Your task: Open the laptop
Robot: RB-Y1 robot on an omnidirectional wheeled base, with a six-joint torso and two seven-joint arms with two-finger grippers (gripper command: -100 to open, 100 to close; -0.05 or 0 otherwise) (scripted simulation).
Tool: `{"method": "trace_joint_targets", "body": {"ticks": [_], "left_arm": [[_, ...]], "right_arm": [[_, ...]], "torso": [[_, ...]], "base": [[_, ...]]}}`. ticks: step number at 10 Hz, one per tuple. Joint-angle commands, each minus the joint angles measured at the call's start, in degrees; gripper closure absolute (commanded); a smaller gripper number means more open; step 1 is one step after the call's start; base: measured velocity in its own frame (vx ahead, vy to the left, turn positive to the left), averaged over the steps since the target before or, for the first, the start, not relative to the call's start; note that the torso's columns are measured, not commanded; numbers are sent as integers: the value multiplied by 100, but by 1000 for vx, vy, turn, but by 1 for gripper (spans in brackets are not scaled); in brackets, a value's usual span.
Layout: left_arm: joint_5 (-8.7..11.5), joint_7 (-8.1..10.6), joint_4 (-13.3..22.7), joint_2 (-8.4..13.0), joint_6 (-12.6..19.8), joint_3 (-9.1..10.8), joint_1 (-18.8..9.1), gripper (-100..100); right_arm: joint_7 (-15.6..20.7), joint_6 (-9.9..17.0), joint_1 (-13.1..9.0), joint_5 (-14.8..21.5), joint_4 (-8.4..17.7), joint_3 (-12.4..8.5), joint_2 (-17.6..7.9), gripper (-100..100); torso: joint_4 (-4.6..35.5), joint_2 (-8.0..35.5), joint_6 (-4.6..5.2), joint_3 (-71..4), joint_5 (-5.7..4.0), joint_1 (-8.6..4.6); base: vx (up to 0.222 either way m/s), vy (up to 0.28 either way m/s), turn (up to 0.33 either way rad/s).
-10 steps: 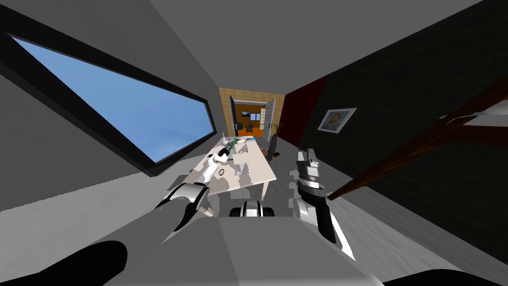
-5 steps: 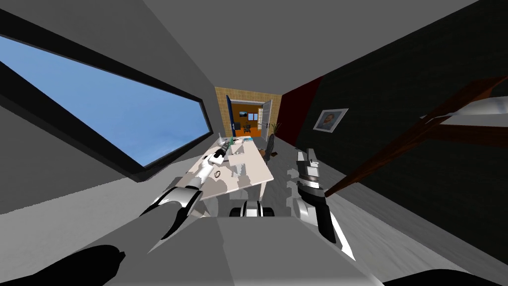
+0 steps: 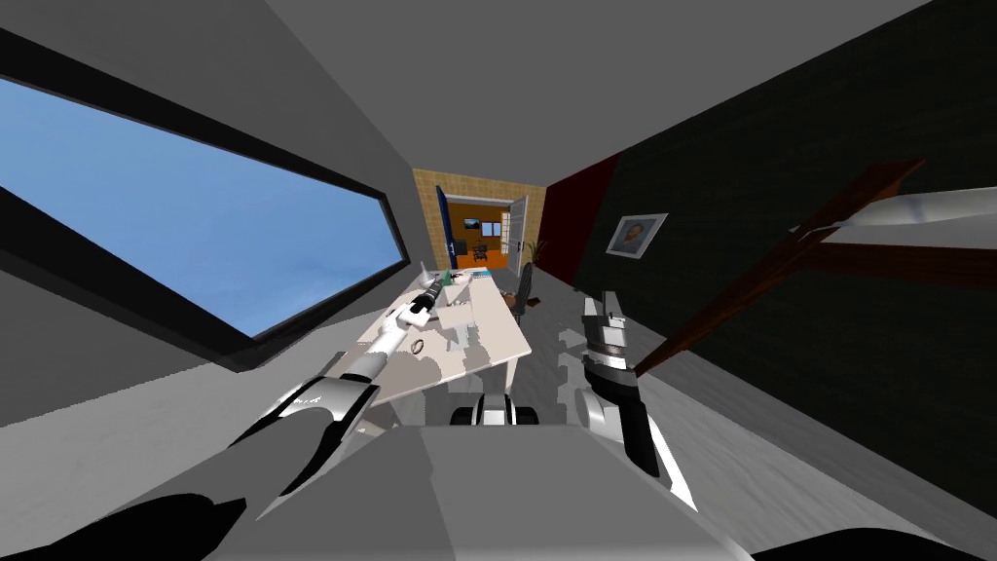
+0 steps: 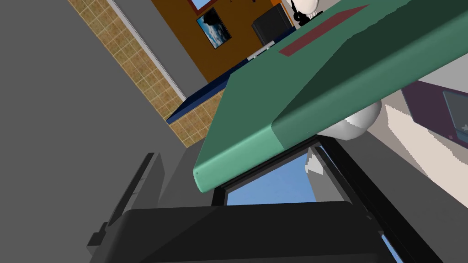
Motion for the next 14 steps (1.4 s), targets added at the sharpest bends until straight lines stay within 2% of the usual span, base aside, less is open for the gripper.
{"method": "trace_joint_targets", "body": {"ticks": [1, 2, 3, 4, 5, 6, 7, 8, 9, 10, 11, 12, 13, 14], "left_arm": [[-146, 450, -255, 332, 71, -123, 229, -100], [-146, 604, -255, 332, 71, -123, 229, -100], [-147, 481, -207, 281, 45, -101, 200, -100], [-50, 279, -70, 106, 23, -42, 61, 100], [45, 121, 115, -103, -26, 39, -106, 100], [45, -46, 115, -120, -26, 39, -106, 100], [141, -211, 299, -346, -74, 120, -273, 100], [141, -371, 299, -346, -74, 120, -273, 100], [236, -542, 484, -572, -122, 202, -440, 100], [236, -696, 484, -572, -122, 202, -440, 100], [332, -858, 669, -798, -170, 283, -607, 100], [332, -1021, 669, -798, -170, 283, -607, 100], [427, -1182, 854, -1024, -219, 364, -774, 100], [427, -1346, 854, -1024, -219, 364, -774, 100]], "right_arm": [[0, 0, 0, 0, 0, 0, 0, 0], [0, 0, 0, 0, 0, 0, 0, 0], [0, 0, 0, 0, 0, 0, 0, 0], [0, 0, 0, 0, 0, 0, 0, 0], [0, 0, 0, 0, 0, -1, -1, 0], [0, 0, 0, 0, 0, -1, -1, 0], [0, 0, 0, 0, 0, -1, -1, 0], [0, 0, 0, 0, 0, -1, -1, 0], [0, 0, 0, 0, 0, -1, -1, 0], [0, 0, 0, 0, 0, -1, -1, 0], [0, 0, 0, 0, 0, -1, -1, 0], [0, 0, 0, 0, 0, -1, -1, 0], [0, 0, 0, 0, 0, -1, -1, 0], [0, 0, 0, 0, 0, -1, -1, 0]], "torso": [[0, 1, 0, 0, 0, 3], [0, 1, 1, 1, 0, 1], [1, 5, -2, 2, 0, 2], [2, 8, -1, 4, 1, 6], [3, 12, -3, 7, 3, 13], [-7, 11, -13, 7, 16, 31], [-10, 0, -10, 1, 16, 29], [-14, -7, -10, -4, 14, 24], [-16, -11, -11, -7, 12, 17], [-14, -8, -11, -5, 10, 16], [-20, -16, -1, -10, 12, 14], [-20, -14, 5, -10, 10, 7], [-24, -14, 4, -9, 10, 2], [-27, -20, 11, -13, 11, 3]], "base": [[29, -30, -125], [22, -26, -51], [7, -10, 2], [-19, 20, 129], [-36, 48, 169], [-27, 39, 42], [-31, 45, 84], [-27, 34, 56], [-25, 38, 141], [-25, 31, 54], [-36, 37, 99], [-22, 34, 49], [-25, 44, 113], [-17, 33, 42]]}}
